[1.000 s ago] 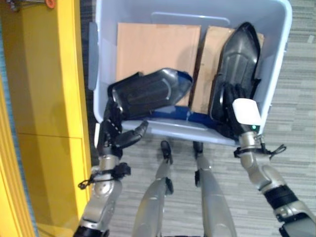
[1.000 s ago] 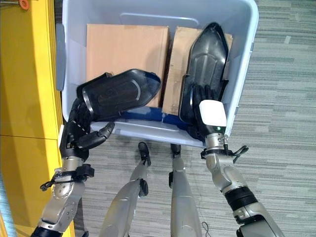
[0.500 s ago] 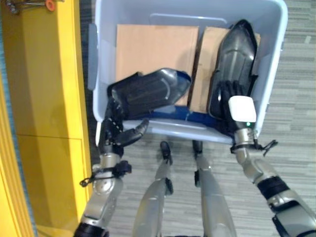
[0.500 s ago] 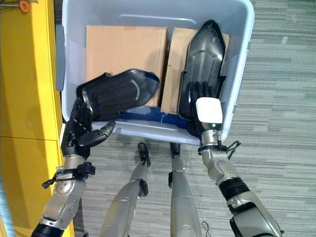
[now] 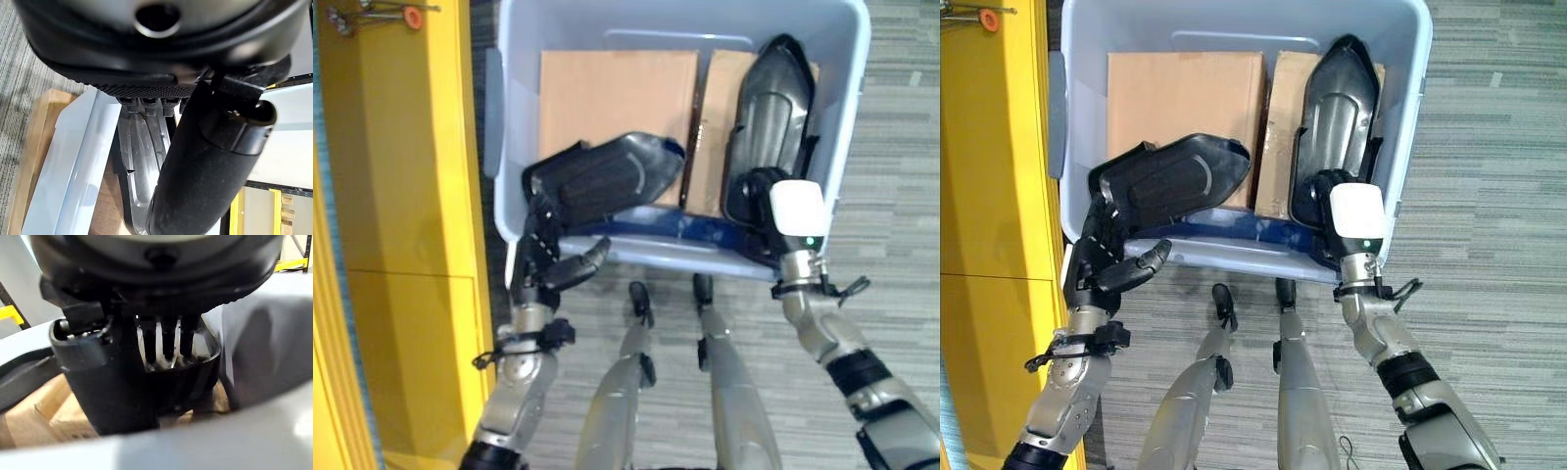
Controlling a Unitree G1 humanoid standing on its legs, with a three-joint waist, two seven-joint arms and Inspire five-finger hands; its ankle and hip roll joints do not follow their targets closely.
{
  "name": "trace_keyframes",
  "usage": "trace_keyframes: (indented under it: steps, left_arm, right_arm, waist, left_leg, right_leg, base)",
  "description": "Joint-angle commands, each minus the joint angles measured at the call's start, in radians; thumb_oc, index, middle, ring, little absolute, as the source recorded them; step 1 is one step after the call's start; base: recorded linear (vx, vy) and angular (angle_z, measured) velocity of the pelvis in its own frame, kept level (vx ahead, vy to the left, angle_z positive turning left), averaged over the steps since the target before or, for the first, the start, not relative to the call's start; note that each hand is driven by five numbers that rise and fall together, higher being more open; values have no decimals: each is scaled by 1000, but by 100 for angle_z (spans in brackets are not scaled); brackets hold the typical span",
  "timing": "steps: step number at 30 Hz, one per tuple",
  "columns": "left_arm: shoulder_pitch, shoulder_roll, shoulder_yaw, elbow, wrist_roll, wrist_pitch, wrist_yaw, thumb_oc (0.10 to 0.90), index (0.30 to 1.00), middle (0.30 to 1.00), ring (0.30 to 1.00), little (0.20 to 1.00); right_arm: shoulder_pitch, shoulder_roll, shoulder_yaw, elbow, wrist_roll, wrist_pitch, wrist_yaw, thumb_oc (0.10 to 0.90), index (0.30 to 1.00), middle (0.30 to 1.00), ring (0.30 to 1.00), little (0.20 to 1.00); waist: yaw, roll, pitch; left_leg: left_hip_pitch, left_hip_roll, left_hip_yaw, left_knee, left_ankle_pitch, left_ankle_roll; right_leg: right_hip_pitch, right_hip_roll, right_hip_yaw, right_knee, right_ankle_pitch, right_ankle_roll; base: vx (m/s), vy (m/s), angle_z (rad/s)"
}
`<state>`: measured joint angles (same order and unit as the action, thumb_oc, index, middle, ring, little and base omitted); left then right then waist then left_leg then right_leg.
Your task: Move parts from the plastic box to the shelf.
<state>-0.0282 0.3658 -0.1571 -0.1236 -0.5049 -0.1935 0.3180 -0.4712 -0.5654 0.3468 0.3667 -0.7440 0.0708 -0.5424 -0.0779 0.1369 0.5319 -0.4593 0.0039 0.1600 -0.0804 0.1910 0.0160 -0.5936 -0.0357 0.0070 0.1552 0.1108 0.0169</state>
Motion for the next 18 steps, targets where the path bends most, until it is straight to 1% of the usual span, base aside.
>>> trace_keyframes:
  steps: [1, 2, 5, 6, 7, 8, 9, 12, 13, 18]
  left_arm:
    - [-18, 0, 25, -75, 21, -67, 20, 900, 1000, 1000, 1000, 1000]
    - [-17, 0, 24, -75, 21, -67, 20, 900, 1000, 1000, 1000, 1000]
    - [-5, 8, 31, -80, 27, -62, 20, 900, 1000, 1000, 1000, 1000]
    - [3, 13, 33, -86, 29, -60, 16, 900, 1000, 1000, 1000, 1000]
    - [6, 16, 34, -88, 29, -58, 16, 900, 1000, 1000, 1000, 1000]
    - [11, 20, 38, -91, 32, -57, 15, 900, 1000, 1000, 1000, 1000]
    - [11, 20, 38, -91, 32, -57, 15, 900, 1000, 1000, 1000, 1000]
    - [32, 29, 52, -103, 29, -49, 5, 900, 1000, 1000, 1000, 1000]
    - [34, 29, 51, -103, 29, -49, 5, 900, 1000, 1000, 1000, 1000]
    - [53, 37, 66, -114, 27, -42, -13, 900, 1000, 1000, 1000, 1000]
  right_arm:
    - [136, 13, 9, 54, 42, -9, 85, 400, 300, 300, 300, 300]
    - [139, 12, 7, 50, 42, -8, 86, 400, 300, 300, 300, 300]
    - [206, -2, -39, -37, 41, -22, 79, 400, 300, 300, 300, 300]
    - [238, -9, -61, -78, 43, -30, 76, 400, 300, 300, 300, 300]
    - [250, -11, -74, -102, 46, -34, 70, 400, 300, 300, 300, 300]
    - [271, -15, -92, -131, 49, -40, 67, 400, 300, 300, 300, 300]
    - [272, -15, -93, -132, 49, -40, 67, 400, 300, 300, 300, 300]
    - [336, -29, -141, -215, 51, -63, 66, 400, 300, 300, 300, 300]
    - [340, -29, -143, -218, 51, -62, 68, 400, 300, 300, 300, 300]
    - [397, -43, -187, -299, 47, -84, 78, 400, 300, 300, 300, 300]
  waist:
    - [2, -4, -19]
    - [3, -3, -20]
    - [-5, -17, -41]
    - [-6, -25, -60]
    - [-9, -28, -65]
    - [-10, -34, -75]
    - [-9, -34, -76]
    - [-14, -55, -116]
    - [-14, -55, -116]
    - [-19, -76, -165]
  left_leg:
    - [147, 25, 11, -7, -118, -64]
    - [147, 25, 10, -7, -118, -64]
    - [169, 25, 4, -7, -122, -64]
    - [179, 27, 0, -7, -124, -64]
    - [191, 27, -4, -7, -129, -63]
    - [196, 27, -5, -7, -126, -64]
    - [196, 27, -5, -7, -126, -64]
    - [227, 31, -16, -7, -132, -61]
    - [229, 31, -17, -7, -132, -61]
    - [264, 38, -25, -7, -137, -59]
  right_leg:
    - [47, -46, 47, 6, -74, 106]
    - [48, -46, 47, 5, -74, 106]
    - [79, -48, 42, -1, -73, 109]
    - [97, -51, 40, -10, -70, 111]
    - [112, -52, 36, -10, -76, 113]
    - [121, -51, 37, -17, -69, 112]
    - [122, -51, 37, -18, -68, 112]
    - [167, -53, 34, -33, -69, 114]
    - [169, -53, 34, -35, -69, 114]
    - [214, -53, 32, -44, -75, 114]
  base:
    - [1, -3, 3]
    - [5, -5, 4]
    - [9, -14, 6]
    - [24, -7, 11]
    - [13, -19, 12]
    - [5, -6, 9]
    - [10, -16, 9]
    - [15, -8, 3]
    - [10, 1, 3]
    - [14, -3, 4]
